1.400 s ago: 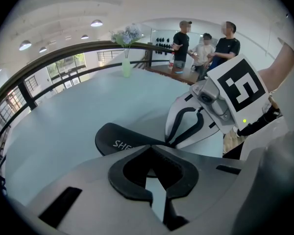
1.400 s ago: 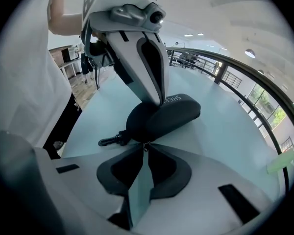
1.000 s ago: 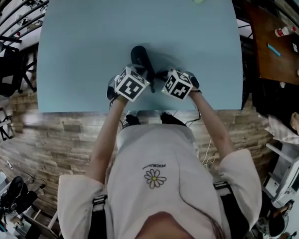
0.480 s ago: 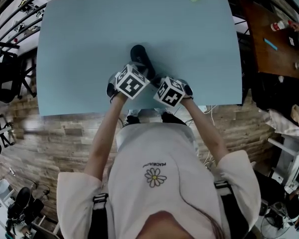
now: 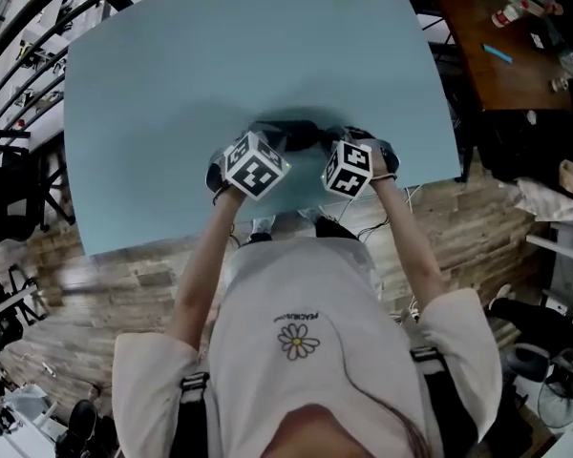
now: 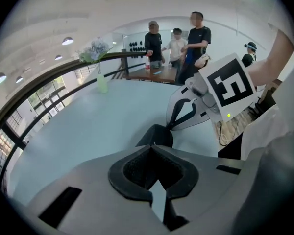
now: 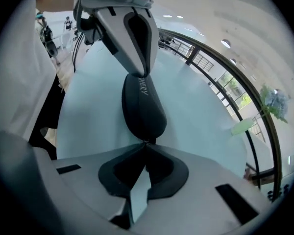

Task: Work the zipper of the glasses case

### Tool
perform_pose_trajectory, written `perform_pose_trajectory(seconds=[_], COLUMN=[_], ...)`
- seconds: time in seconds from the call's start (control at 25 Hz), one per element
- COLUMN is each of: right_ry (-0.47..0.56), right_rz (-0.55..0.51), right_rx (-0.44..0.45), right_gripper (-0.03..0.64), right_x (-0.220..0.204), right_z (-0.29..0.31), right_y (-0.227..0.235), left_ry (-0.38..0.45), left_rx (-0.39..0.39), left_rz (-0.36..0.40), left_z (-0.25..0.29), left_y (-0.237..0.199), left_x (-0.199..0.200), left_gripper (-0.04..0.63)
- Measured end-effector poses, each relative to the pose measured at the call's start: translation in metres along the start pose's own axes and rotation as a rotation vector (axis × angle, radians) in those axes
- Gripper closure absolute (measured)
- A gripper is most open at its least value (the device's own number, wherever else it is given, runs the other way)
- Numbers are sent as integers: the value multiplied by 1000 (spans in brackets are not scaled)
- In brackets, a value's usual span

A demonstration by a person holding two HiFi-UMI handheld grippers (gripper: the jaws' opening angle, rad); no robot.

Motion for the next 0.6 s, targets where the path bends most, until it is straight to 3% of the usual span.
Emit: perform_pose_trajectory(seconds=[0.16, 0.28, 0.44, 0.6], right_ry=[15, 26, 59, 105], right_rz=[64, 120, 228, 263], right_rx=[25, 37, 69, 133], right_gripper=[607, 609, 607, 607], right_x=[-4, -6, -7, 4], right_z=[2, 5, 4, -3], right_y=[-2, -8, -9, -26], left_ry=[-99, -111, -98, -101], left_rx=[-79, -142, -131, -133], left_rz=[60, 32, 28, 37], left_z=[15, 20, 20, 20], left_y=[5, 9, 9, 10], left_x=[0, -7, -6, -6], left_gripper=[580, 580, 581, 581])
Point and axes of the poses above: the fingertips, and each gripper's own axes: z forward along the fingers, y to its right, x out of its top, the point moved 6 cm from there along -z, backward along the fingers, and after that the axes turned 13 degrees about -y, right-handed, at the moved point
